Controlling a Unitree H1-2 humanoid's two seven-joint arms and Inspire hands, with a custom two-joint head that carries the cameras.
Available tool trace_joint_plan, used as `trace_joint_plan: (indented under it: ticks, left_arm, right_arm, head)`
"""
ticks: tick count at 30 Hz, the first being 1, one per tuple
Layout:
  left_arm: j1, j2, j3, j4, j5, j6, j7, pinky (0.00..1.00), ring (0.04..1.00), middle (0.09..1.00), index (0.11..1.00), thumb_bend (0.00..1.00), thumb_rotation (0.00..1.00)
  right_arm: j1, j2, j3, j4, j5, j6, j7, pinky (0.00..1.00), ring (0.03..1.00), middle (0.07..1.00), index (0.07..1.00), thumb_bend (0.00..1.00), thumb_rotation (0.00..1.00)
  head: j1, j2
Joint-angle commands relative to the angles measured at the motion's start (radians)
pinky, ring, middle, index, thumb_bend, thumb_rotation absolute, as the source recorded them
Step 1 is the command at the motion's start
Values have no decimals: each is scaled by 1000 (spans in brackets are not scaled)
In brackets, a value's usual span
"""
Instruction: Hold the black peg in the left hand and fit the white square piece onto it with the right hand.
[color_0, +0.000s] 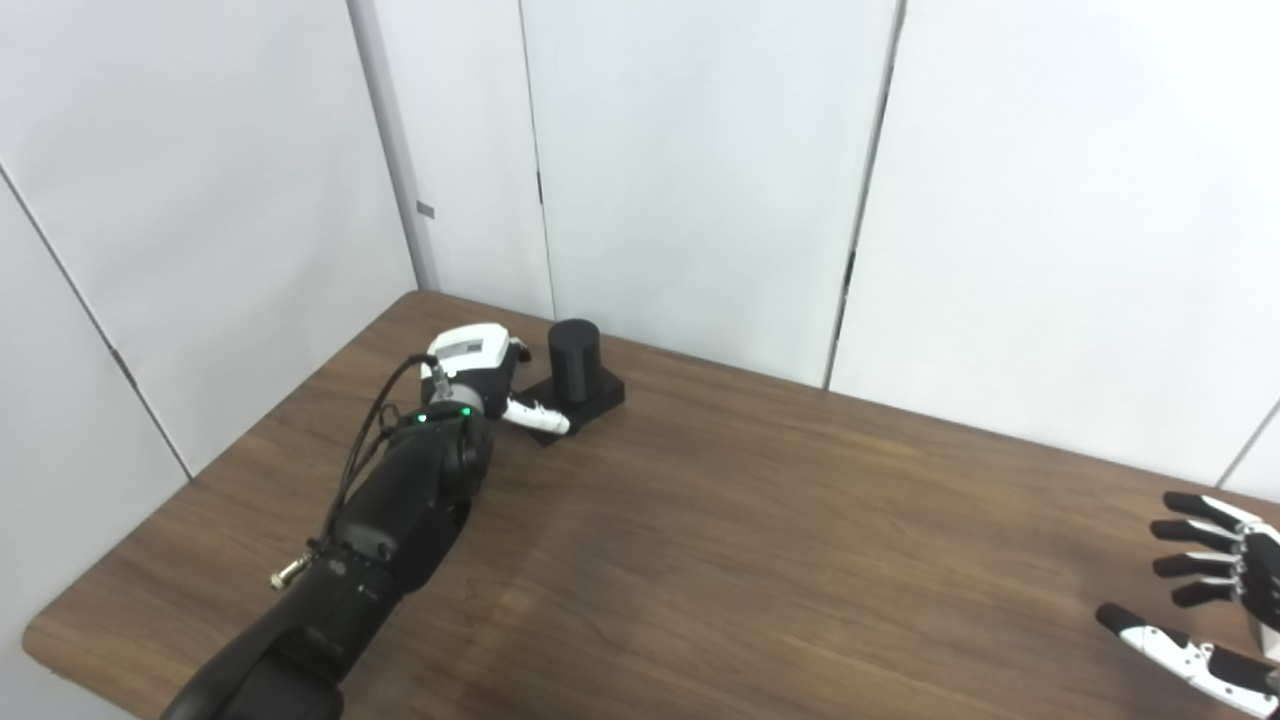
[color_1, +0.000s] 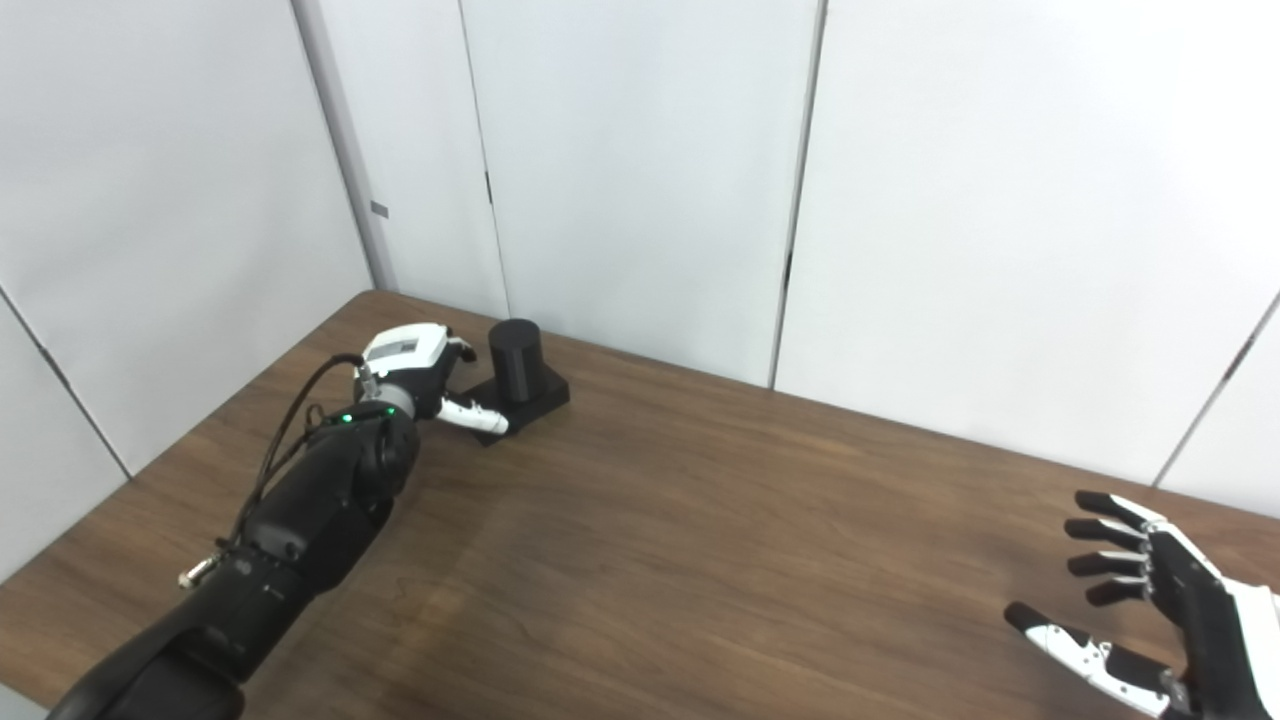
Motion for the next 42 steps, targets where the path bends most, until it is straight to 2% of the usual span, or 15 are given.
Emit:
trace_joint_plan:
  ticks: [1,11,17,24,30,33,38,42]
  left_arm:
    - [-56,24,1,-4,2,3,14,972,1000,1000,833,1000,527]
    - [-74,38,-42,49,-21,0,22,952,1000,1000,832,1000,512]
    - [-86,28,-37,82,-28,3,28,990,1000,1000,841,1000,486]
    - [-95,37,-47,112,-46,0,42,983,1000,1000,847,980,498]
    - [-107,42,-64,156,-56,-6,61,902,1000,998,847,925,492]
    - [-111,44,-69,164,-59,-1,56,904,1000,997,850,911,491]
    - [-116,48,-92,184,-71,-6,62,901,995,978,758,888,489]
    - [-115,56,-121,182,-91,-28,43,760,941,916,725,832,466]
  right_arm:
    - [-25,-10,-12,-53,3,-4,-1,471,576,682,743,562,0]
    - [-15,-4,-11,-88,0,38,3,492,601,687,746,555,0]
    - [-10,1,-11,-106,5,62,8,508,612,696,755,550,0]
    - [-7,0,-9,-103,5,52,10,506,617,703,752,542,0]
    - [-6,-8,-7,-94,8,33,14,485,601,693,737,546,0]
    - [-3,-9,-6,-102,7,41,17,479,599,692,734,547,0]
    - [0,-7,-10,-114,6,59,21,489,608,702,737,544,0]
    - [8,-2,-13,-140,7,88,27,500,618,709,739,542,0]
  head:
    - [-3,2]
    - [-11,8]
    - [-11,12]
    - [-17,15]
    - [-16,20]
    - [-20,22]
    - [-25,29]
    - [-30,33]
